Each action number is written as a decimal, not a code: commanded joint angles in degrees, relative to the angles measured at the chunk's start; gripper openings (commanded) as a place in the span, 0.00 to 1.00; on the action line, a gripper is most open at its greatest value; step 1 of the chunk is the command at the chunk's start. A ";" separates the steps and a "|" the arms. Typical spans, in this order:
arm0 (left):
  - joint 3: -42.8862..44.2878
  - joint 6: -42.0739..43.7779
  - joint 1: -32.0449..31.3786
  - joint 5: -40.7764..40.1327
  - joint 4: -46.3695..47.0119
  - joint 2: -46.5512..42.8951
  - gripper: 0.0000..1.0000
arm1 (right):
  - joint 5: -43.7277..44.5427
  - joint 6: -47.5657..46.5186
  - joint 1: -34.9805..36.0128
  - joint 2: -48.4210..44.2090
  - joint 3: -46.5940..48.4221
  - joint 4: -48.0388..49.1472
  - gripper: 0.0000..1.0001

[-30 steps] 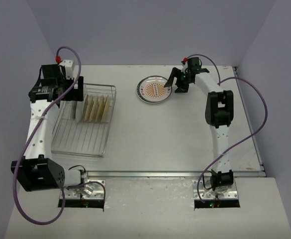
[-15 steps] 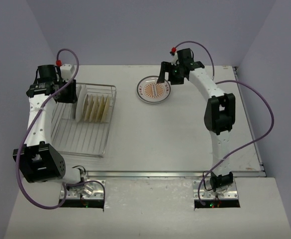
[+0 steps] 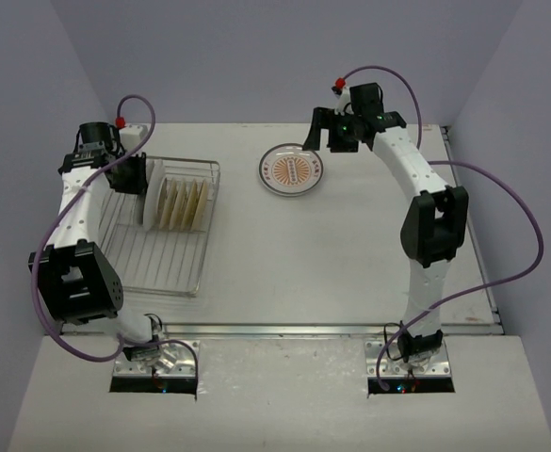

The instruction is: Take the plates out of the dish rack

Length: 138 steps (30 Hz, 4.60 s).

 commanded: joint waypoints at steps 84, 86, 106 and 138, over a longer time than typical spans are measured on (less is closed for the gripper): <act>-11.83 37.36 -46.88 -30.90 29.28 -31.76 0.95 | -18.32 15.37 -4.40 4.93 -1.02 7.48 0.00; -10.17 30.76 -46.79 -33.31 28.50 -30.72 0.96 | -17.93 15.27 -5.22 7.47 0.54 8.36 0.00; -0.07 0.51 -23.06 -19.47 12.32 -23.29 1.00 | -13.06 17.04 -7.64 17.34 5.00 13.60 0.21; 8.32 1.81 0.74 12.60 -4.47 5.53 0.36 | 0.24 0.17 -2.19 -7.95 -8.97 6.48 0.99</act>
